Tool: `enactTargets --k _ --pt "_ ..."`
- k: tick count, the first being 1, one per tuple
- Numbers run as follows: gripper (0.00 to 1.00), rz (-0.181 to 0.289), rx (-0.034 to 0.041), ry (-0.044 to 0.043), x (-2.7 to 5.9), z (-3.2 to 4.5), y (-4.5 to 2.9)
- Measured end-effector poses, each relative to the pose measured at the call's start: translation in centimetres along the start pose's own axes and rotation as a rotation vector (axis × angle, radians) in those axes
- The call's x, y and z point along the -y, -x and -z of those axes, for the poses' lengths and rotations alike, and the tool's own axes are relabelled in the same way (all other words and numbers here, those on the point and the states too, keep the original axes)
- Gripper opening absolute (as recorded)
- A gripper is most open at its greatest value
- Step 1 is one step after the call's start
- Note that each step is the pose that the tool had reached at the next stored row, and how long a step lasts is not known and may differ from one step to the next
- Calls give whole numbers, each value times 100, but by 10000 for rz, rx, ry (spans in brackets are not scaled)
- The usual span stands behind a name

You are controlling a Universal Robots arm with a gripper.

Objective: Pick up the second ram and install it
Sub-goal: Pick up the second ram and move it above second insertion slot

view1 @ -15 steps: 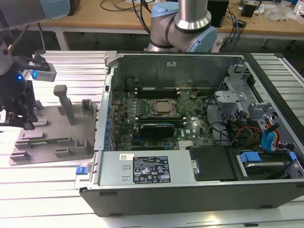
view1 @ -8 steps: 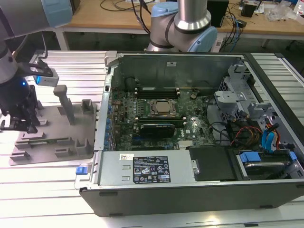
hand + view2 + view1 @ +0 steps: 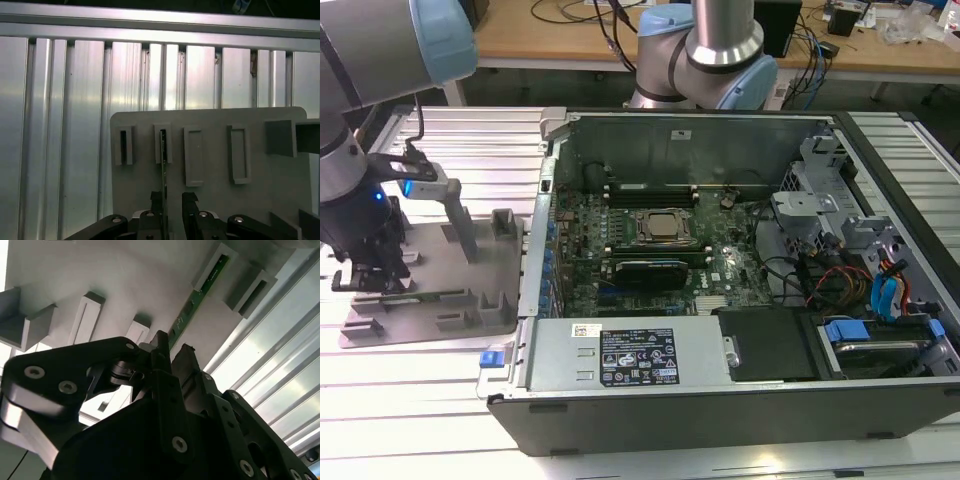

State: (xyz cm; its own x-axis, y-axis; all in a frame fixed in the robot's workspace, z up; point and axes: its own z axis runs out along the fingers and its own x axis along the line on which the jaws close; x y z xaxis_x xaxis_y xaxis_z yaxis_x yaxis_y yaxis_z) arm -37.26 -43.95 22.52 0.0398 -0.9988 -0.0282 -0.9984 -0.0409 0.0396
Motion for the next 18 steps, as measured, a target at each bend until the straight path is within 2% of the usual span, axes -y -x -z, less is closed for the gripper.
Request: enactTargets --k 6,9,12,14,18 --pt "28 233 -10 8 8 -203 -13" --pt "28 315 -15 12 17 -258 -15" --pt "28 317 -13 10 18 -260 -15" --pt "13 319 -14 10 18 -261 -15" --pt "11 320 -13 10 18 -262 -15"
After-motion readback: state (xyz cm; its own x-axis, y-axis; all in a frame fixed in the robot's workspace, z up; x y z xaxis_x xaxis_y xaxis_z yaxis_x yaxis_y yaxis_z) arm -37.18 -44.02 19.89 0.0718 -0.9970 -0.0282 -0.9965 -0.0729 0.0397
